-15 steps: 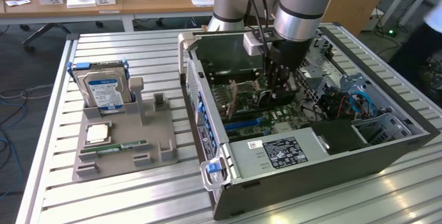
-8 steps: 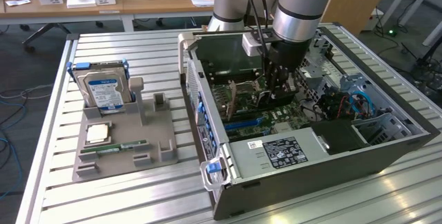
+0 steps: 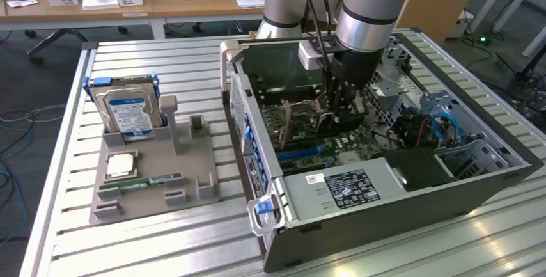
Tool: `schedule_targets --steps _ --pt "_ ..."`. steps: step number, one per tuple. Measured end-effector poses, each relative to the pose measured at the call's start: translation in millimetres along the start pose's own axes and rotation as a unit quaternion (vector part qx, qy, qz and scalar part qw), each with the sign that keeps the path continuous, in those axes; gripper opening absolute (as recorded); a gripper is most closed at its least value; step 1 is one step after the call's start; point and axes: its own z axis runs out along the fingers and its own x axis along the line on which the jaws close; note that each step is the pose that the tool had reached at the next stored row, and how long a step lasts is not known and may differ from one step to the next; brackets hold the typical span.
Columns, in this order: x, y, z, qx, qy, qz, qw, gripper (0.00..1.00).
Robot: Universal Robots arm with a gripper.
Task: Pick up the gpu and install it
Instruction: 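Insert the gpu into the slot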
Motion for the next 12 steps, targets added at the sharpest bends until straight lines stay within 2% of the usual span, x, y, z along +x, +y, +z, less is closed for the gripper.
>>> schedule_targets --steps 12 --pt "0.7 13.5 -0.5 0.0000 0.0001 0.000 1.0000 0.26"
